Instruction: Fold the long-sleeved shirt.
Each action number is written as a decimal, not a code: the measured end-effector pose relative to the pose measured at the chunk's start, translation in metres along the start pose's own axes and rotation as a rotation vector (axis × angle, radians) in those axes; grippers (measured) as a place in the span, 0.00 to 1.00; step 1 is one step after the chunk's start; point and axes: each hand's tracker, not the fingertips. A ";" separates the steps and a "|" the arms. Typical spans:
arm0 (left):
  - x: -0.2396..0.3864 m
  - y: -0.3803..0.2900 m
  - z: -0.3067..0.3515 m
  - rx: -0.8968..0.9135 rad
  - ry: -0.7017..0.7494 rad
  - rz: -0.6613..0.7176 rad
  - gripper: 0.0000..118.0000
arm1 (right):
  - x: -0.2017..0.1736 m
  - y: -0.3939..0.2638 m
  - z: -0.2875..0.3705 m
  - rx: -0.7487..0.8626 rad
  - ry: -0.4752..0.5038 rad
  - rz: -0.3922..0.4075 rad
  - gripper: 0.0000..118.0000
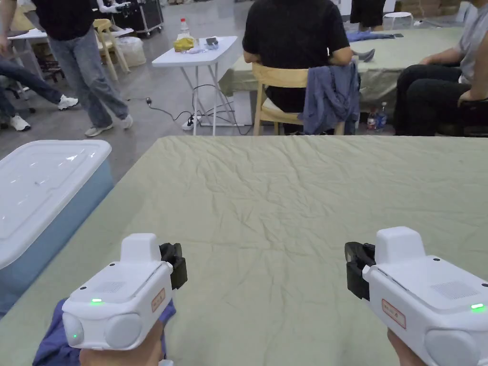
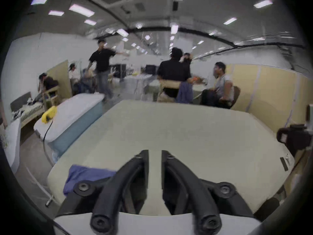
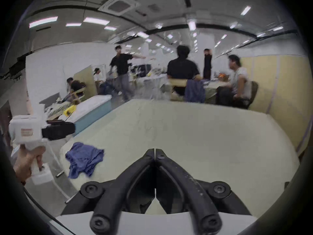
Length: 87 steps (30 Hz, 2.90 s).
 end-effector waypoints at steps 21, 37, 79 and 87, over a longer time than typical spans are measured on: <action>0.140 0.099 0.013 0.150 -0.057 -0.075 0.00 | 0.140 0.069 0.074 0.140 -0.366 -0.022 0.00; 0.128 0.115 0.015 0.159 0.089 -0.069 0.95 | 0.143 0.081 0.071 0.155 -0.402 0.013 0.96; 0.103 0.133 -0.001 0.126 0.006 -0.037 0.99 | 0.160 0.095 0.069 0.206 -0.357 -0.038 1.00; 0.101 0.134 -0.001 0.122 0.003 -0.037 0.99 | 0.161 0.096 0.070 0.209 -0.365 -0.029 1.00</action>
